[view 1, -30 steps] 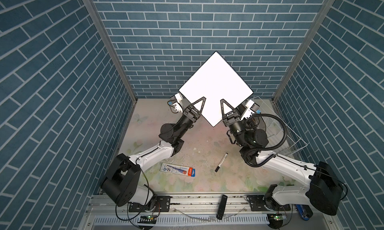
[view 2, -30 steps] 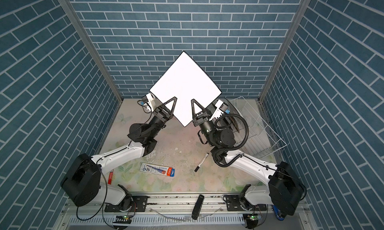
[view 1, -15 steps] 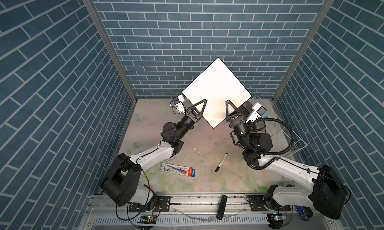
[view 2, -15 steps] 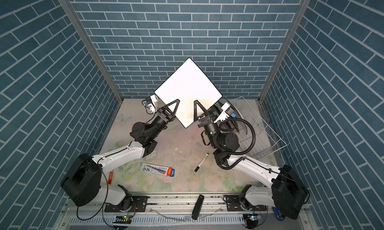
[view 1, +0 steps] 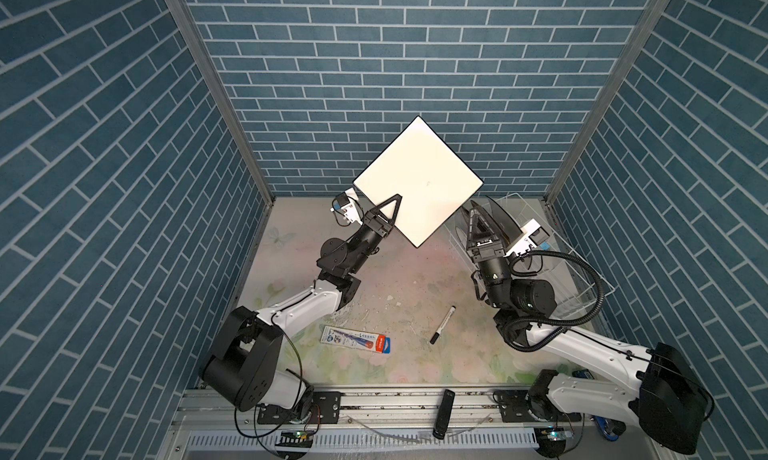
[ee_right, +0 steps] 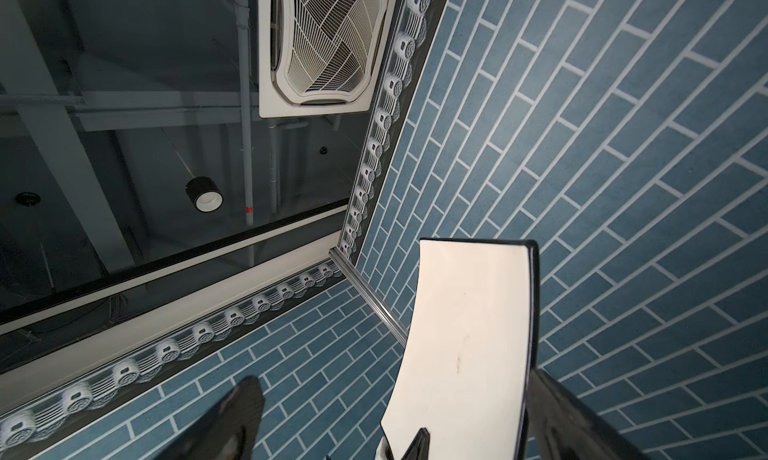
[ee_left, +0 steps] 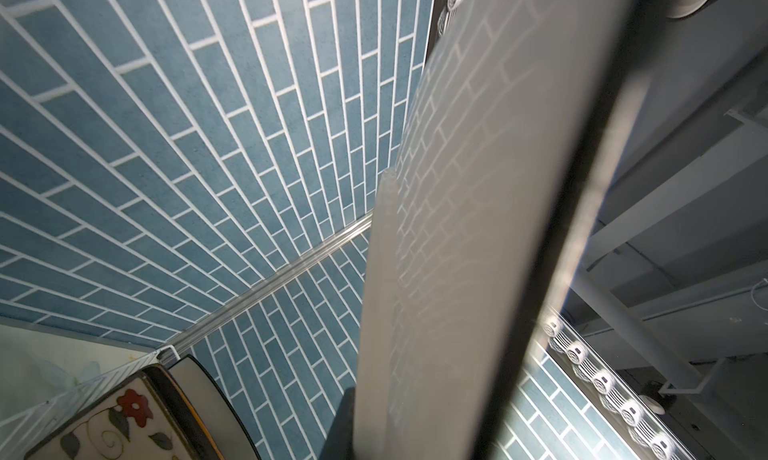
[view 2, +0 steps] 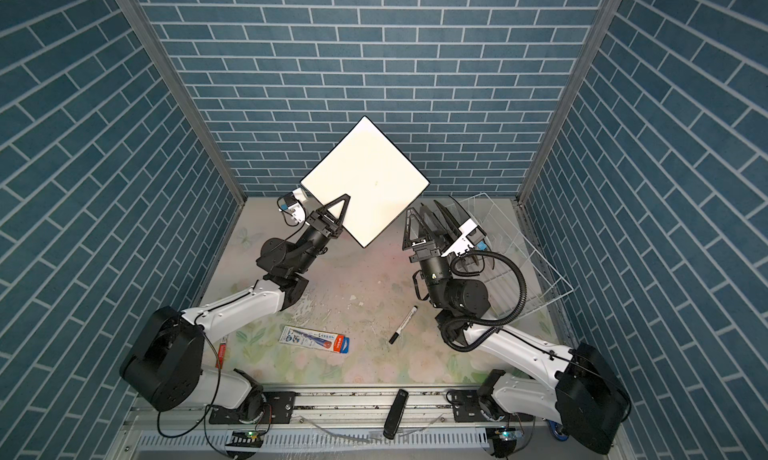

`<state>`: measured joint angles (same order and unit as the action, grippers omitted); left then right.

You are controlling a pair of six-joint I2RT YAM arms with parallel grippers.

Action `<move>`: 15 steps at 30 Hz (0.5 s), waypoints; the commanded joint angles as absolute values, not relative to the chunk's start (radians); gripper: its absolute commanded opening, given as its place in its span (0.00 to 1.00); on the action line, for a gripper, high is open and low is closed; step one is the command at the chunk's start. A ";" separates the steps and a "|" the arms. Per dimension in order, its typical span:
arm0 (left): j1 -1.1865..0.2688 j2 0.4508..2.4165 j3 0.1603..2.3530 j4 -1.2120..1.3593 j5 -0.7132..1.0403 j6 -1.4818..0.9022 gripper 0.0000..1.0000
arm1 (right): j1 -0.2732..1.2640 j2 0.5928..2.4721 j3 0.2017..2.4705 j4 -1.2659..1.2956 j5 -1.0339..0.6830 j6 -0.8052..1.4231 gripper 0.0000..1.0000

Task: Unload the plates from the dish rack
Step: 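Lower the plate with the left gripper while the right gripper returns to the rack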

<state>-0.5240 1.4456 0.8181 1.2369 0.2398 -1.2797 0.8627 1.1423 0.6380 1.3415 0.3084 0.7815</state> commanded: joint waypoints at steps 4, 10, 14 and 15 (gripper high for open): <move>-0.476 1.353 0.780 1.403 0.161 -1.254 0.00 | 0.861 1.081 0.576 1.393 0.348 0.733 0.99; -0.401 1.330 0.702 1.405 0.114 -1.272 0.00 | 0.854 1.044 0.530 1.392 0.351 0.730 0.99; -0.362 1.308 0.671 1.368 0.126 -1.276 0.00 | 0.850 1.018 0.500 1.392 0.365 0.723 0.99; -0.358 1.290 0.668 1.336 0.129 -1.259 0.00 | 0.847 1.012 0.493 1.392 0.367 0.721 0.99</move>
<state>-0.3744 1.3754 0.6518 1.1988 0.1345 -1.2678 0.8547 1.0405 0.5205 1.3479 0.3458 0.7528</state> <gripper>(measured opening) 0.149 0.989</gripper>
